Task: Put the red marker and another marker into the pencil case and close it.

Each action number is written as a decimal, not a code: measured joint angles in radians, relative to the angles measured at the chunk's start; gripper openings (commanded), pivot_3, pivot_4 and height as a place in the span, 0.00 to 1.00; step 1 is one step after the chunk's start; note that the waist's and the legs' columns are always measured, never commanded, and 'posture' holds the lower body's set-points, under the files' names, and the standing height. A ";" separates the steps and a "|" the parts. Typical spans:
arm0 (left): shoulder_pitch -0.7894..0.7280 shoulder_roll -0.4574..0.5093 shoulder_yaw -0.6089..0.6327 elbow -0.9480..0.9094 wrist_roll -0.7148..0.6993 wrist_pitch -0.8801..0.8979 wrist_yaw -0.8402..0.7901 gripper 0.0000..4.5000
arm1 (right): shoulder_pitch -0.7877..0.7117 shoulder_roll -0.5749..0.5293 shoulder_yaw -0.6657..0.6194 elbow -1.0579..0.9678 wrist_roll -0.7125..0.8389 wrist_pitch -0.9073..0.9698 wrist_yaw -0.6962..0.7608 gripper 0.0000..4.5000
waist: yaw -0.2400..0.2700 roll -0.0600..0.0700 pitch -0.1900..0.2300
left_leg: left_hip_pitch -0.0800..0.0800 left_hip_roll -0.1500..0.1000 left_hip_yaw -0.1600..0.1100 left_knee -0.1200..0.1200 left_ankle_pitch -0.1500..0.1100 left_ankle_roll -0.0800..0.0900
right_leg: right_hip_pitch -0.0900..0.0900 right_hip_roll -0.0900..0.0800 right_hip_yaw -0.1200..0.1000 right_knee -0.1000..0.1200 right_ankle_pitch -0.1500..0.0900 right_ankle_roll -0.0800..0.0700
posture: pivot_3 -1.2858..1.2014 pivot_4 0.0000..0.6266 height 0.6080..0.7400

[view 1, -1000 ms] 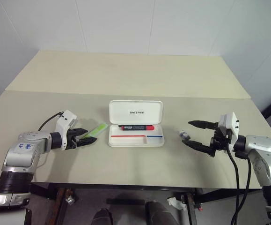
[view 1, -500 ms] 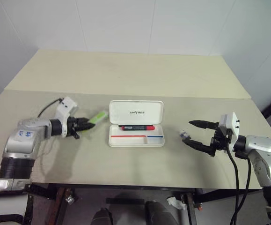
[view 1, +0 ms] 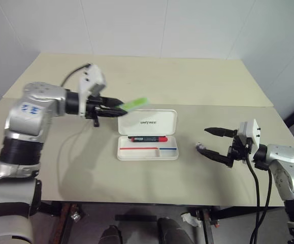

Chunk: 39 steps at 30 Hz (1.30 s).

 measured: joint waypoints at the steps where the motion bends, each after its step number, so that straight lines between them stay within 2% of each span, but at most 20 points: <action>1: -0.008 -0.011 -0.029 0.007 0.008 -0.001 -0.014 0.25 | 0.001 0.000 -0.001 0.000 0.000 0.000 -0.002 1.00 | 0.000 0.000 0.000 | 0.000 0.000 0.000 0.000 0.000 0.000 | 0.000 0.000 0.000 0.000 0.000 0.000 | 0.52 0.24 1.00; 9: -0.043 -0.113 -0.190 0.093 0.077 0.007 -0.069 0.25 | 0.073 0.005 -0.006 -0.046 0.000 0.001 -0.042 1.00 | 0.001 0.000 0.000 | 0.000 0.000 0.000 -0.001 -0.001 0.002 | 0.000 0.000 0.000 0.000 -0.001 0.000 | 0.52 0.24 1.00; 14: -0.022 -0.122 -0.248 0.095 0.101 0.007 -0.095 0.25 | 0.121 0.005 -0.016 -0.090 0.009 0.003 -0.076 1.00 | 0.000 0.000 0.000 | 0.000 0.000 0.000 -0.001 -0.001 0.002 | 0.000 0.000 0.000 0.000 -0.001 0.000 | 0.52 0.24 1.00; 24: 0.100 -0.079 -0.251 -0.101 0.114 0.105 -0.067 0.25 | 0.181 0.005 -0.047 -0.153 0.023 0.023 -0.115 1.00 | 0.001 0.000 0.000 | 0.000 0.000 0.000 0.000 -0.001 0.002 | 0.000 0.000 0.001 0.001 -0.002 0.000 | 0.52 0.24 1.00; 30: 0.111 -0.064 -0.243 -0.089 0.134 0.107 -0.025 0.25 | 0.168 0.005 -0.046 -0.152 0.023 0.024 -0.117 1.00 | 0.001 0.000 0.000 | 0.000 0.000 0.000 0.004 -0.001 0.002 | 0.000 0.000 0.001 0.001 -0.005 -0.006 | 0.52 0.24 1.00; 39: 0.110 -0.061 -0.237 -0.081 0.145 0.092 -0.026 0.25 | 0.153 0.005 -0.046 -0.147 0.023 0.024 -0.117 1.00 | 0.002 0.000 0.000 | -0.001 0.000 0.000 0.005 -0.001 0.002 | 0.001 0.000 0.002 0.001 -0.004 -0.006 | 0.52 0.24 1.00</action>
